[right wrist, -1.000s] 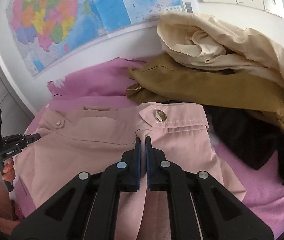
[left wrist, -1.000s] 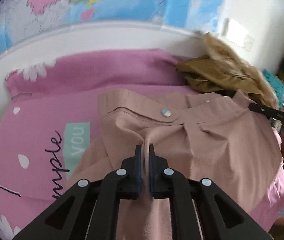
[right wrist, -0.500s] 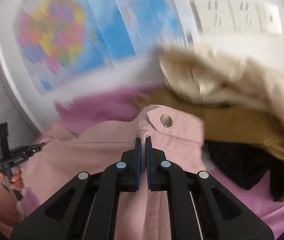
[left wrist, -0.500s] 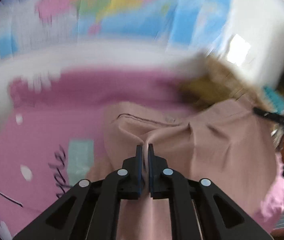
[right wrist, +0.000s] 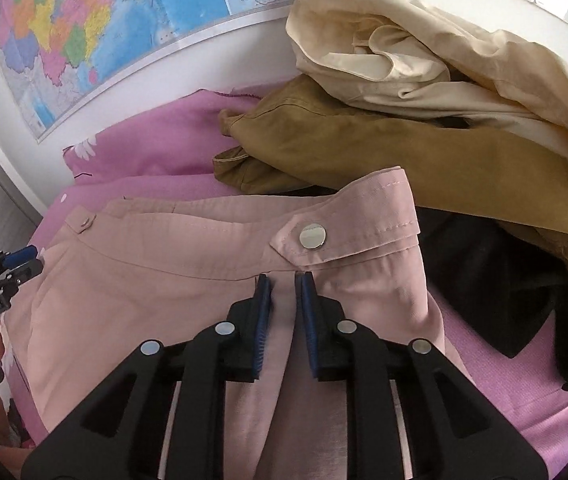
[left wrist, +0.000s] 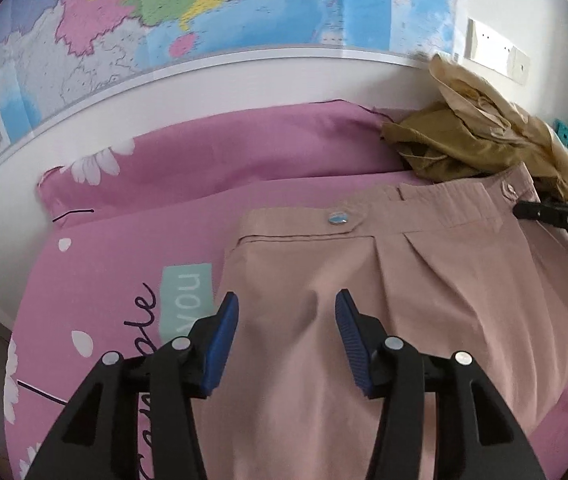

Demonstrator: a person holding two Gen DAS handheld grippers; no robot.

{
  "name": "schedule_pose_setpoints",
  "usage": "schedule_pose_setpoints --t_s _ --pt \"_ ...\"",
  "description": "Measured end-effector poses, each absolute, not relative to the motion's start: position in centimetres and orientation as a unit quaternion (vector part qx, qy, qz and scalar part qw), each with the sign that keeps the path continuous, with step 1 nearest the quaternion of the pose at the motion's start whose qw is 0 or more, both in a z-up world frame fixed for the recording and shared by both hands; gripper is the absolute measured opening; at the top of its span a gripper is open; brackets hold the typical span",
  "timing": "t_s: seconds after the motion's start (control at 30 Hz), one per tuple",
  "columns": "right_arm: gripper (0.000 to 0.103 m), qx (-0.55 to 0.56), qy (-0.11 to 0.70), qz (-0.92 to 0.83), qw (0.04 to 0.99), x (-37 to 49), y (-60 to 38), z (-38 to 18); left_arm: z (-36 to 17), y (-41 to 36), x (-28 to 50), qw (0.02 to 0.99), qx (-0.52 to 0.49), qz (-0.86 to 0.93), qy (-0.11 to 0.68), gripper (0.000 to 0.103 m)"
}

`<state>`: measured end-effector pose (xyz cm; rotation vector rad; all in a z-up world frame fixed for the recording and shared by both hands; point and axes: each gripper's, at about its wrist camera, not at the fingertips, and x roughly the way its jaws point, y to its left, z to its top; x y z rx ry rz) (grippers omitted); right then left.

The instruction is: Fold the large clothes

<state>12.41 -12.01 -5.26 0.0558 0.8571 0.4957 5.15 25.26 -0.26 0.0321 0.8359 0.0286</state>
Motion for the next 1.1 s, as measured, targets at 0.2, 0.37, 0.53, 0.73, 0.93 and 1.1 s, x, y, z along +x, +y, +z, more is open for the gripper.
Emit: schedule_pose_setpoints --t_s 0.2,0.37,0.53,0.73,0.93,1.1 --pt "0.024 0.018 0.409 0.236 0.881 12.4 -11.7 -5.0 -0.7 24.5 4.8 0.911 0.027 0.025 0.412 0.049" --pt "0.041 0.009 0.395 0.244 0.885 10.8 -12.1 -4.1 -1.3 24.6 5.0 0.906 0.022 0.03 0.422 0.049" --pt "0.04 -0.036 0.409 0.234 0.881 11.0 -10.9 -5.5 -3.5 25.6 6.4 0.889 -0.007 0.035 0.457 0.056" --pt "0.036 0.004 0.426 0.234 0.874 13.8 -10.8 -6.9 -4.3 26.9 7.5 0.884 -0.034 0.048 0.464 0.058" --pt "0.04 0.006 0.424 0.24 0.873 13.4 -11.0 -5.8 -3.9 27.7 7.1 0.886 -0.05 0.06 0.457 0.06" --pt "0.064 0.094 0.404 0.275 0.867 9.8 -16.5 -3.7 -1.9 29.4 1.9 0.902 -0.075 0.056 0.422 0.06"
